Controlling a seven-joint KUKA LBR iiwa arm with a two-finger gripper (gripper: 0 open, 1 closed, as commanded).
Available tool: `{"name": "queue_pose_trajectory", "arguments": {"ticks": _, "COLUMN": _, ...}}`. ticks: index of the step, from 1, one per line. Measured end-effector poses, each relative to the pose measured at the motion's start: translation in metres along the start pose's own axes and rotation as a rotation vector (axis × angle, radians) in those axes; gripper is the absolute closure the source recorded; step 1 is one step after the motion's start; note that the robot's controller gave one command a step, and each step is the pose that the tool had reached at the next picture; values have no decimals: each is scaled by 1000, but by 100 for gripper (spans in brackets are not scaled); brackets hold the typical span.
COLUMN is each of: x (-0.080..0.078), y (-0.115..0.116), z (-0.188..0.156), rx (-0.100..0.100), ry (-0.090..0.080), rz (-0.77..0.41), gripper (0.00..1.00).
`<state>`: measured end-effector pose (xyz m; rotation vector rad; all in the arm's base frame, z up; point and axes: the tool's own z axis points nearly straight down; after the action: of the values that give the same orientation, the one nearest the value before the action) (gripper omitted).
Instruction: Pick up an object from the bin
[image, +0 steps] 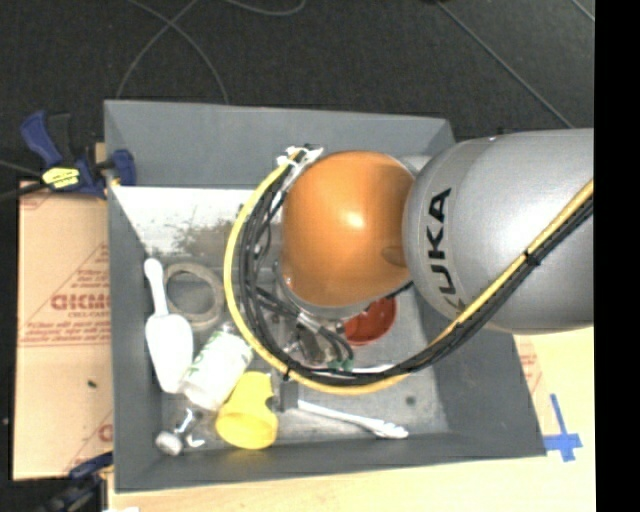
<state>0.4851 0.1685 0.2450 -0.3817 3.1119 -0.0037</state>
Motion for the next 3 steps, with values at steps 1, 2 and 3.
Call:
{"name": "queue_pose_trajectory", "arguments": {"ticks": 1, "x": -85, "y": 47, "z": 36, "rx": -8, "ry": -1, "rz": 125, "gripper": 0}}
{"name": "queue_pose_trajectory", "arguments": {"ticks": 2, "x": -23, "y": 15, "z": 34, "rx": 0, "ry": -2, "rz": 88, "gripper": 100}}
{"name": "queue_pose_trajectory", "arguments": {"ticks": 3, "x": -23, "y": 15, "z": 34, "rx": -1, "ry": -2, "rz": 89, "gripper": 100}}
